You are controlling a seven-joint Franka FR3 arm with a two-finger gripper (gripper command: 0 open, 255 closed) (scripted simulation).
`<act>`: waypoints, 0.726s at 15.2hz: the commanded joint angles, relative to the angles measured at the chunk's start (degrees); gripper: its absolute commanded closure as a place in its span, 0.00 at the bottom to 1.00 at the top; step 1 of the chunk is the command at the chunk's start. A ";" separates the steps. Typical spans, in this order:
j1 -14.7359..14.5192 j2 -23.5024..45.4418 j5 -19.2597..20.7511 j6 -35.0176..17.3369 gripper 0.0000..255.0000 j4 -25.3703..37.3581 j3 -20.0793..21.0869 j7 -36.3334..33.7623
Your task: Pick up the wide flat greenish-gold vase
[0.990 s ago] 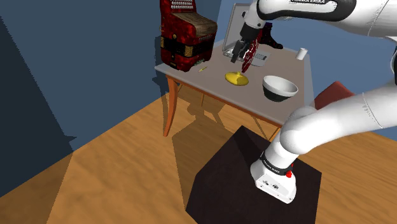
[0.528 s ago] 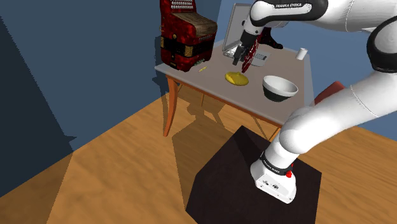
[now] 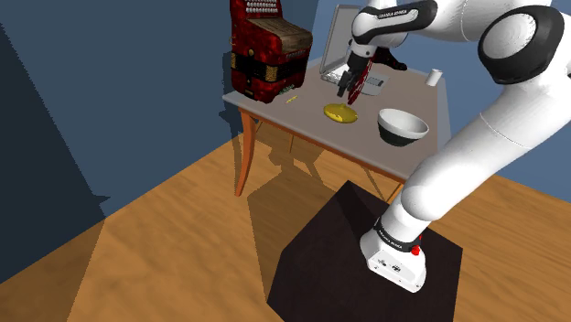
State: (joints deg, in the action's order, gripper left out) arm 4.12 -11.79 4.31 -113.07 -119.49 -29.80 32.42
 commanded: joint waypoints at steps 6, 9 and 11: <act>0.30 1.83 -0.66 -5.68 0.00 -4.16 -0.91 1.11; 0.29 1.85 -0.67 -5.75 1.00 -4.22 -0.89 1.08; 0.28 1.83 -0.66 -5.74 1.00 -4.22 -0.86 1.04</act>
State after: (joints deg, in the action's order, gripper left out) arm 4.40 -9.99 3.65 -118.77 -123.65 -30.66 33.47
